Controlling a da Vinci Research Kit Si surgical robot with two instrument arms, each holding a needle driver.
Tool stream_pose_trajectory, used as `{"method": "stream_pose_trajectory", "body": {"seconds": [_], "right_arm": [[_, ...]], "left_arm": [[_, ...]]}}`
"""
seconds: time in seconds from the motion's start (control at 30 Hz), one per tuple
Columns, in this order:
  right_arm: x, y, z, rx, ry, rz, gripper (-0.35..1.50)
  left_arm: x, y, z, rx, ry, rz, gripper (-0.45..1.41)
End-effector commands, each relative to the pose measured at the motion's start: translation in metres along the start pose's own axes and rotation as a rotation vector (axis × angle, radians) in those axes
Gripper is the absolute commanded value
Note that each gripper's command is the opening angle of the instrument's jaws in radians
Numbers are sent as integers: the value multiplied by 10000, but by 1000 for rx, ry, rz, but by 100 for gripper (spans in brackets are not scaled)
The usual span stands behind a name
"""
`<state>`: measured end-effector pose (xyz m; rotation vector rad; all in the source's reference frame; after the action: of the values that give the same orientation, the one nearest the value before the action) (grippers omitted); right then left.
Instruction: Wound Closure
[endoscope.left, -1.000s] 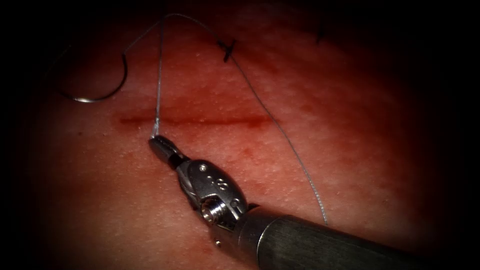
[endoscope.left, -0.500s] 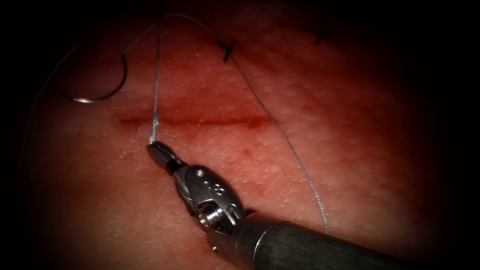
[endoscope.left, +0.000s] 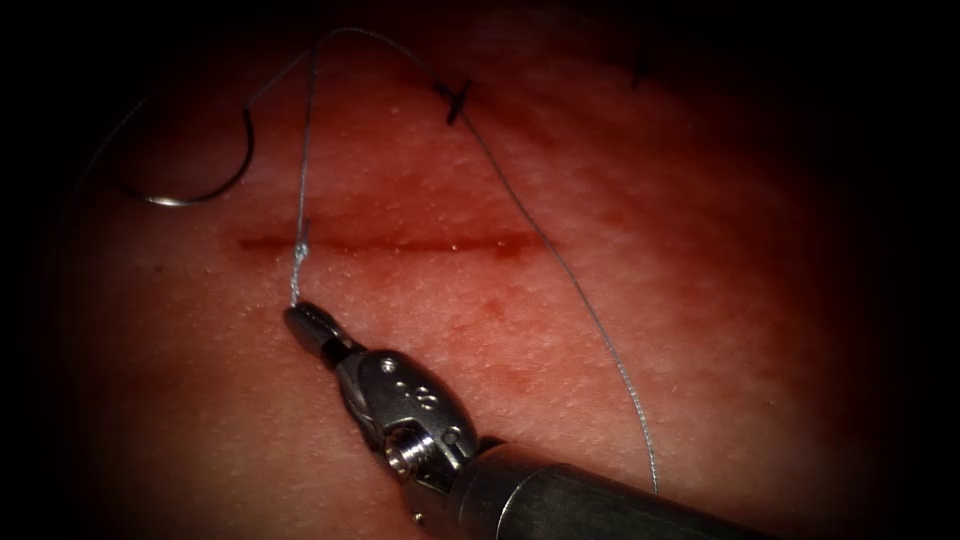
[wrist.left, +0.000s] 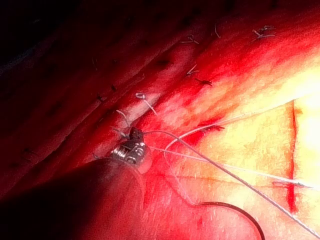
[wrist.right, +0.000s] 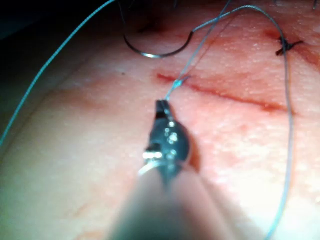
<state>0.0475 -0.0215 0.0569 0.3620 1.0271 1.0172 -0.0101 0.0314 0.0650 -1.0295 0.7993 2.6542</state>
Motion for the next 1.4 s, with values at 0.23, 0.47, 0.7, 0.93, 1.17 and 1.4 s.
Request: {"method": "stream_pose_trajectory", "body": {"seconds": [0.23, 0.47, 0.7, 0.93, 1.17, 1.4], "right_arm": [[1, -8, 7, 4, 2, -2, -35], [2, -9, 5, 6, 1, -1, -35], [4, -10, 2, -9, 1, 2, -35], [29, -6, -5, -4, 179, -33, 27], [57, 5, -25, -18, 230, -155, 37], [93, 29, -33, 0, 208, -345, 89]], "left_arm": [[2, -6, 10, 4, 0, 0, -45], [2, -5, 10, 0, 9, 0, -45], [2, -5, 10, -1, 12, -1, -45], [19, 23, -9, -37, 79, -35, -45], [72, 49, -64, -108, 143, -126, -45], [159, 45, -149, -118, 232, -219, -45]]}}
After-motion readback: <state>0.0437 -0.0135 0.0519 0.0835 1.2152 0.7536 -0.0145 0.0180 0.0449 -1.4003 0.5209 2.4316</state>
